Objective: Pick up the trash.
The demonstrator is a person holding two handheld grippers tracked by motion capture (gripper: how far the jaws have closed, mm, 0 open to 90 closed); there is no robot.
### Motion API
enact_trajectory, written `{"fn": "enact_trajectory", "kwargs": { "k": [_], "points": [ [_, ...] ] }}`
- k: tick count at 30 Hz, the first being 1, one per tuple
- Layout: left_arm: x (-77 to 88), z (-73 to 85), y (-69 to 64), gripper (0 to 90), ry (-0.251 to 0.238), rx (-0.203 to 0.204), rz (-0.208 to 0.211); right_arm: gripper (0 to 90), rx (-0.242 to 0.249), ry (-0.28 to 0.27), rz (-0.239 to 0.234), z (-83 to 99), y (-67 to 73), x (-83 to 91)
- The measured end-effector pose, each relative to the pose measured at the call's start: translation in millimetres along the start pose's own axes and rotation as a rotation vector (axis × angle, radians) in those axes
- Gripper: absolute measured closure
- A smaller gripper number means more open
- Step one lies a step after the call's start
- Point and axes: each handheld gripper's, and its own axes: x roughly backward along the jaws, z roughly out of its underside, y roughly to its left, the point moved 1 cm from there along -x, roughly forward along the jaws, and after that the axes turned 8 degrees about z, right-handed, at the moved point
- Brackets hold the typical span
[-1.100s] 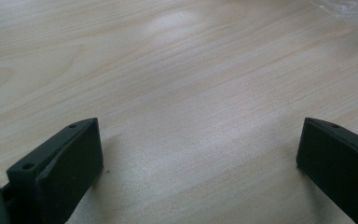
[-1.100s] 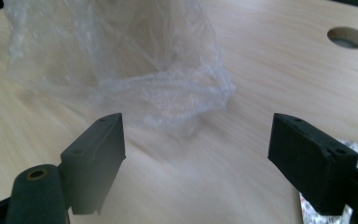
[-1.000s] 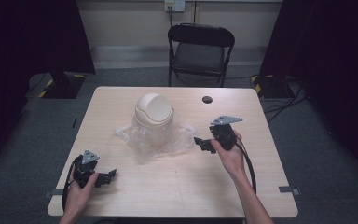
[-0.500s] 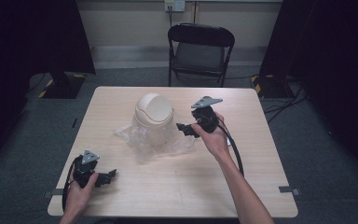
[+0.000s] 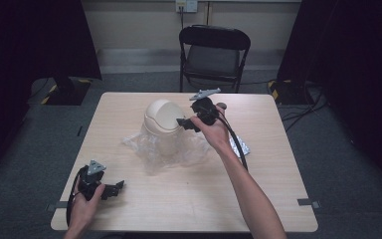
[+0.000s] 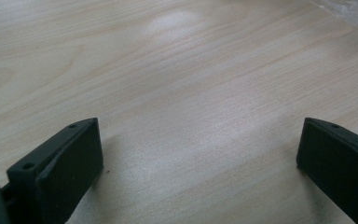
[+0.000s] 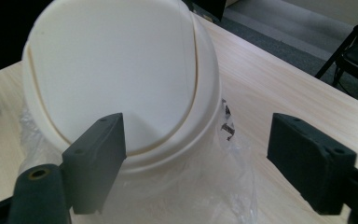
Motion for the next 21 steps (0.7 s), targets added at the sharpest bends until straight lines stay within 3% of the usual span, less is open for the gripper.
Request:
{"fn": "enact_trajectory", "kwargs": {
  "k": [21],
  "points": [
    [-0.1,0.0,0.1,0.0,0.000,0.000,0.001,16.1,-0.009,0.060,0.005,-1.8,10.5,-52.1]
  ]
}}
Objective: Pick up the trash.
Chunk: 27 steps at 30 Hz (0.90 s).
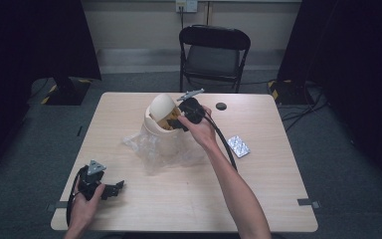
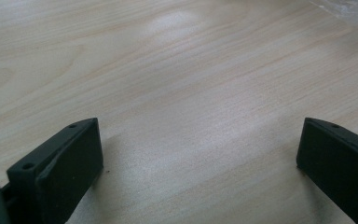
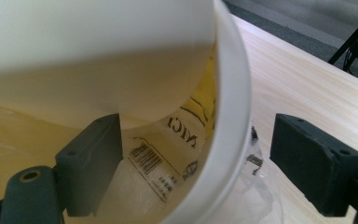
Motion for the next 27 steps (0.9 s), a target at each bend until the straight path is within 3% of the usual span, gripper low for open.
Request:
{"fn": "enact_trajectory", "kwargs": {
  "k": [4,12,23,27],
  "points": [
    [-0.1,0.0,-0.1,0.0,-0.003,0.003,-0.001,16.4,-0.022,-0.023,0.002,-1.1,0.8,-3.0],
    [-0.6,-0.1,-0.4,0.0,-0.009,0.010,-0.001,16.7,-0.037,-0.017,-0.017,0.1,1.0,-1.0],
    [-0.7,-0.3,-0.4,0.0,-0.008,0.009,0.000,16.7,-0.082,-0.076,-0.023,8.9,-13.7,36.1],
    [-0.7,-0.3,-0.3,0.0,-0.009,0.009,-0.001,16.8,-0.085,-0.095,0.009,14.8,-23.3,55.9]
  ]
}}
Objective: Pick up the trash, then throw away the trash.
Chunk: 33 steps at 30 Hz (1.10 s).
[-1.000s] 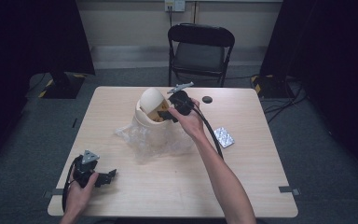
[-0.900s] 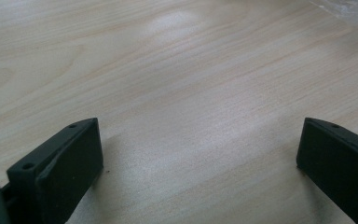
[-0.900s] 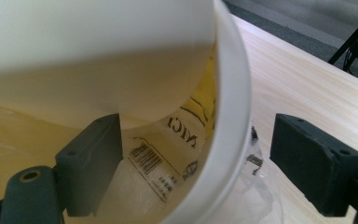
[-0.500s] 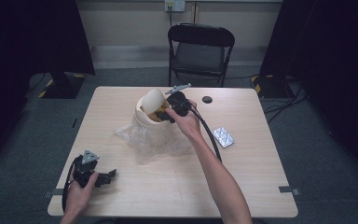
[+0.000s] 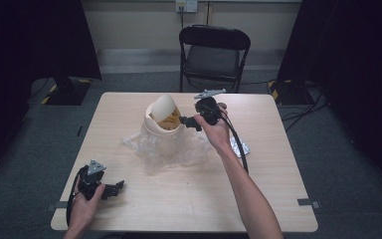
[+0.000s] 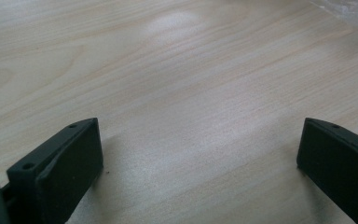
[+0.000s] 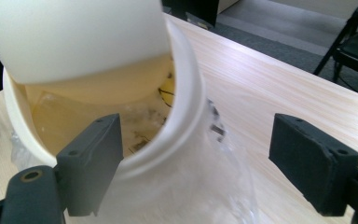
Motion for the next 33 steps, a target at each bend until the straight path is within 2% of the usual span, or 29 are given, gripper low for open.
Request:
{"fn": "enact_trajectory", "kwargs": {
  "k": [7,8,9,10,13,14,15,19,21,24,33],
  "points": [
    [0.0,0.0,0.0,0.0,0.000,0.000,0.000,17.3,-0.047,-0.034,0.015,20.2,-15.5,20.6],
    [0.0,0.0,0.0,0.0,0.000,0.000,0.000,17.4,-0.060,-0.029,0.032,30.6,-22.9,27.2],
    [0.0,0.0,0.0,0.0,0.000,0.000,0.000,17.4,-0.060,-0.029,0.032,30.6,-22.9,27.2],
    [0.0,0.0,0.0,0.0,-0.001,0.001,0.000,17.4,-0.066,-0.012,0.047,41.4,-29.1,32.1],
    [0.0,0.0,0.0,0.0,-0.001,0.000,0.000,17.4,-0.086,0.004,0.066,56.9,-38.9,38.2],
    [0.0,0.0,0.0,0.0,-0.001,0.000,0.000,17.4,-0.086,0.004,0.066,56.9,-38.9,38.2],
    [0.0,0.0,0.0,0.0,-0.001,0.000,0.000,17.8,-0.101,0.016,0.086,69.1,-46.8,42.7],
    [0.0,0.0,-0.1,0.0,0.000,0.000,0.000,17.8,-0.115,0.036,0.117,88.6,-58.7,51.8],
    [0.0,0.0,-0.1,0.0,-0.001,0.000,0.000,17.8,-0.121,0.035,0.120,91.8,-61.1,53.7],
    [0.0,0.0,-0.1,0.0,-0.001,0.001,0.000,17.8,-0.134,0.052,0.155,107.6,-73.0,63.4],
    [-0.1,0.0,0.0,0.0,0.000,0.001,0.001,17.5,-0.137,0.072,0.194,126.7,-84.1,76.6]
  ]
}}
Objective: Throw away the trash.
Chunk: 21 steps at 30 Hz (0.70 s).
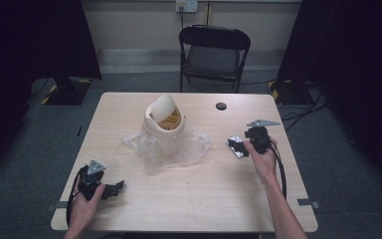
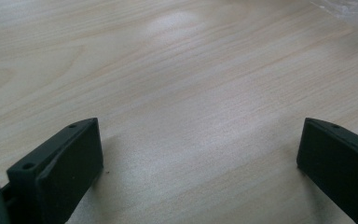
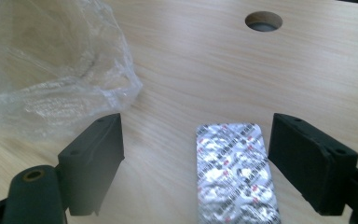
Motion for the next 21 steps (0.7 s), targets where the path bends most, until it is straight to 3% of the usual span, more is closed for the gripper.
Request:
{"fn": "enact_trajectory", "kwargs": {
  "k": [21],
  "points": [
    [0.1,0.0,0.0,0.0,0.001,0.000,0.000,16.6,-0.028,0.095,0.064,38.7,-26.9,-10.7]
  ]
}}
